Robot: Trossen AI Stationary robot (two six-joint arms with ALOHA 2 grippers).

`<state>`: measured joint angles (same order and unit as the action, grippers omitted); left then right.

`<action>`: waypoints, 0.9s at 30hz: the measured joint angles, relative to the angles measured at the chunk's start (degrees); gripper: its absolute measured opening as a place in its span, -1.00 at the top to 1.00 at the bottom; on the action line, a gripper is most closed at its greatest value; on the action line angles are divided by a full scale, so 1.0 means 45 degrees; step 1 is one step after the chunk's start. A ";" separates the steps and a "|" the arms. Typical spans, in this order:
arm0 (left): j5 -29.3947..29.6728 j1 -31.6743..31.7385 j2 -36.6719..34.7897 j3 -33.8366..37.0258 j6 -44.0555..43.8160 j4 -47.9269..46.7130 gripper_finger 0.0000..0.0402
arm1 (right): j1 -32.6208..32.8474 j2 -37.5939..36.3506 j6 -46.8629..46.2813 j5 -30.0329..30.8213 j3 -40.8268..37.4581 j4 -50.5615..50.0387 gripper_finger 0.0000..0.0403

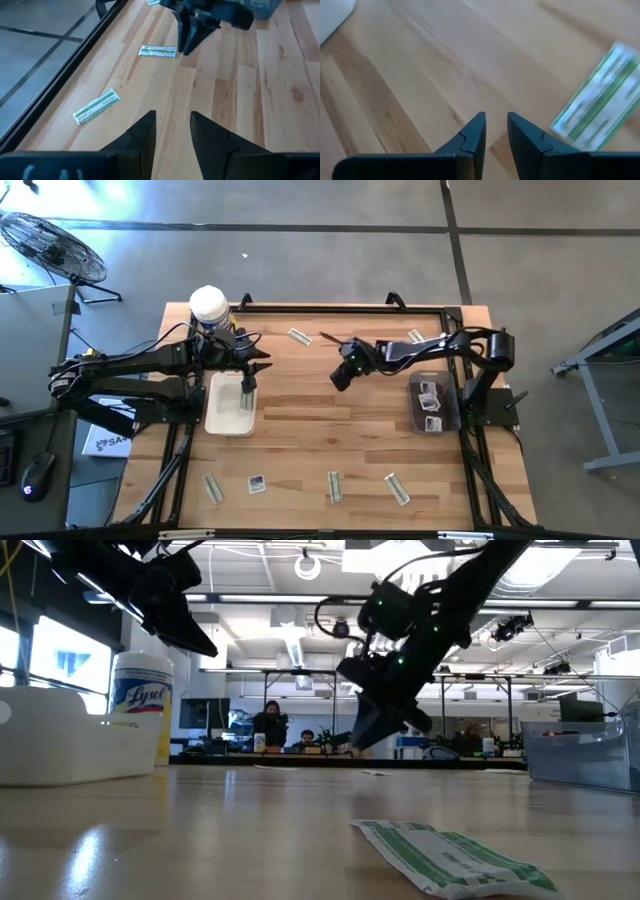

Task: Pick & Place First Aid Supplies
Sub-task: Put the green bandage into the white bin

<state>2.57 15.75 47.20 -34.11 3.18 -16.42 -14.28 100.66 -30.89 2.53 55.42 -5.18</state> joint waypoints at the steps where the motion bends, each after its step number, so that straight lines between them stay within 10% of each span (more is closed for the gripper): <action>1: 0.0000 0.0000 0.0000 0.0000 0.0000 0.0019 0.42 | -0.0002 -0.0130 0.0690 0.0022 0.0000 -0.0004 0.64; 9: 0.0005 0.0000 0.0000 0.0000 0.0010 0.0045 0.42 | -0.0032 -0.0182 0.6520 0.0569 0.0000 -0.1271 0.64; 27: 0.0000 0.0000 0.0000 0.0000 0.0010 -0.0010 0.42 | -0.0929 0.1210 0.7305 0.0645 0.0015 -0.0736 0.64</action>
<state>2.57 15.75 47.20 -34.11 3.22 -16.47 -18.46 106.10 1.98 5.43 55.48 -8.49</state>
